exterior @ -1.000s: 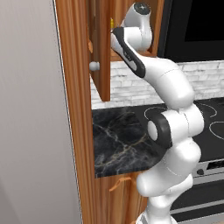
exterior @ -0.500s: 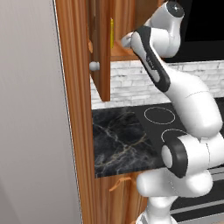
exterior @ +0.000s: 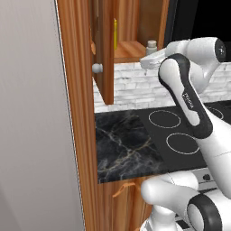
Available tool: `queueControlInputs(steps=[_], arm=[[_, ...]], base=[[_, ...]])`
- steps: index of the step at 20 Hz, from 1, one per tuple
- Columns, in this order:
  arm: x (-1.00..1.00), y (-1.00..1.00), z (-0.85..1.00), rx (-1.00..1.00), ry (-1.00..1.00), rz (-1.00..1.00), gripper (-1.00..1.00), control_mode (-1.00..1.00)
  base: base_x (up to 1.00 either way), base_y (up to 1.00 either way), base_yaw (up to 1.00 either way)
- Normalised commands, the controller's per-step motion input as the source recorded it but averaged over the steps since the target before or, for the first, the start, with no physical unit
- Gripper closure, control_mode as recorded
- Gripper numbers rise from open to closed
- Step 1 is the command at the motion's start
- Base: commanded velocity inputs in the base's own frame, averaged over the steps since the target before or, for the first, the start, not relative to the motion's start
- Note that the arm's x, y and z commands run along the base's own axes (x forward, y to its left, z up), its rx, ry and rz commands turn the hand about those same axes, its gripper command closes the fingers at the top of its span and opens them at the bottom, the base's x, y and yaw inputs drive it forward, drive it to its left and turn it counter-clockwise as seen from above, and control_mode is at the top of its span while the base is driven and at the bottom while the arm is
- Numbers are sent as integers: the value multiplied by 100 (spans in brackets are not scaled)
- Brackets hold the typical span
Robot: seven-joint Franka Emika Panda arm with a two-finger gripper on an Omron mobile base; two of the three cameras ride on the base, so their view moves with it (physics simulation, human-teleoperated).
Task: Move the mustard and shaker from the cabinet to the dining counter.
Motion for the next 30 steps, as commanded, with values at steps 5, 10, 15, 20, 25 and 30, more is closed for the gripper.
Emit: queueControlInputs(steps=[5, 10, 15, 20, 25, 30], arm=[[-94, -16, 0, 0, -4, 9, 100, -100], [-33, -4, -1, 0, 0, 0, 100, -100], [-21, -6, -4, 0, 0, 0, 100, -100], [-19, -15, 0, 0, 0, -2, 100, -100], [-19, -15, 0, 0, 0, -5, 100, -100], [-46, -5, -2, 0, 0, -3, 100, -100]], base=[[0, 0, 0], [0, 0, 0], [0, 0, 0], [0, 0, 0], [0, 0, 0], [0, 0, 0]])
